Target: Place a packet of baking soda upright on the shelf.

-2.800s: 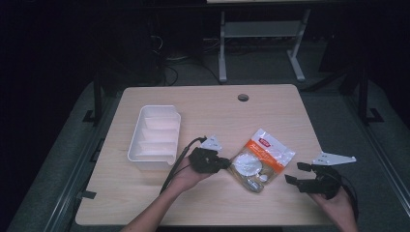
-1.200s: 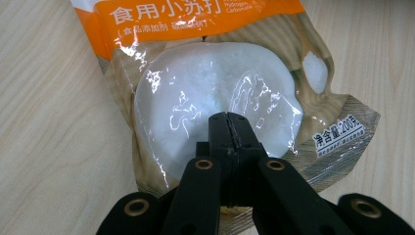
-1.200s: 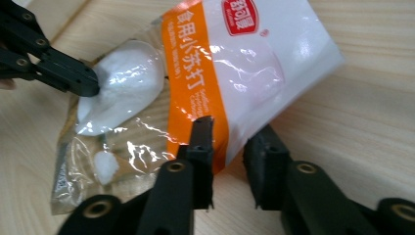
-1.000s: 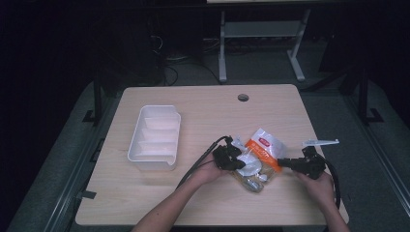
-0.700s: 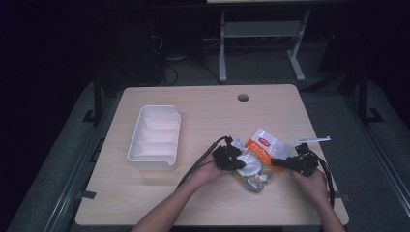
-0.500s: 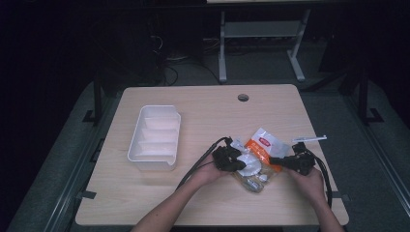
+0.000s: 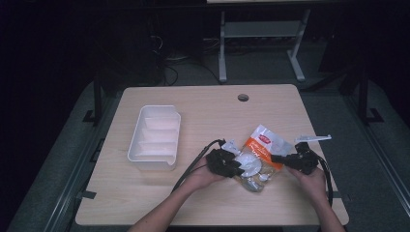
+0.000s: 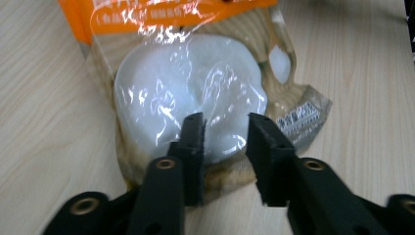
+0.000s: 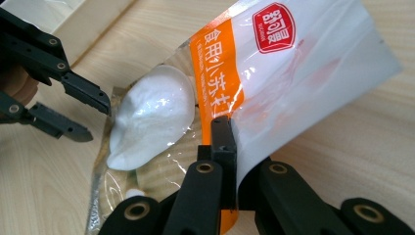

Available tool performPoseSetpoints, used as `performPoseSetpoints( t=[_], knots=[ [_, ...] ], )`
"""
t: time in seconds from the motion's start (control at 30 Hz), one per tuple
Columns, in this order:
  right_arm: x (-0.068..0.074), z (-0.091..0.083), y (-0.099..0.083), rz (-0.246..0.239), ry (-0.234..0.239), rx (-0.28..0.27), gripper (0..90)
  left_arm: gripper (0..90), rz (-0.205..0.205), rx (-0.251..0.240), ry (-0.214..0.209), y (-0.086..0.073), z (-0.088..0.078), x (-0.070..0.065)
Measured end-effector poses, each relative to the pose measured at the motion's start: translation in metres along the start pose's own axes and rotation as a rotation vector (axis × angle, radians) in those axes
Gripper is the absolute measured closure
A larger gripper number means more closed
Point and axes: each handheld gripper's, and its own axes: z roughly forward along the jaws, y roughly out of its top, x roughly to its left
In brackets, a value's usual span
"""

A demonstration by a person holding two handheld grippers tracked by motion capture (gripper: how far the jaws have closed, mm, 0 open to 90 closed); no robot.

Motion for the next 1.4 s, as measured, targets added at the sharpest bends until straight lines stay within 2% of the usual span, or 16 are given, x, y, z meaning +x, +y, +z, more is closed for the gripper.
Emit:
performPoseSetpoints(
  t=[0.1,0.3,0.4,0.6,0.9,1.1,1.4],
  knots=[
    [0.004,-0.004,0.005,-0.023,-0.009,-0.006,89.5,58.6,-0.004,-0.036,-0.002,-0.005,-0.006,-0.003],
    [0.012,-0.009,0.016,-0.059,-0.007,-0.023,89.5,51.3,-0.009,-0.062,0.01,-0.014,-0.017,-0.004],
    [0.019,-0.014,0.024,-0.102,-0.011,-0.029,89.6,48.4,-0.02,-0.077,0.006,-0.022,-0.025,-0.005],
    [0.031,-0.023,0.037,-0.155,-0.016,-0.041,89.7,41.1,-0.014,-0.1,0.011,-0.032,-0.035,-0.012],
    [0.054,-0.033,0.058,-0.266,-0.04,-0.047,89.8,37.0,0.01,-0.117,0.018,-0.044,-0.044,-0.025],
    [0.067,-0.036,0.073,-0.333,-0.07,-0.041,89.9,34.6,0.032,-0.122,0.037,-0.056,-0.048,-0.033],
    [0.078,-0.035,0.095,-0.375,-0.093,-0.038,89.8,31.4,0.024,-0.131,0.055,-0.073,-0.056,-0.034]
  ],
)
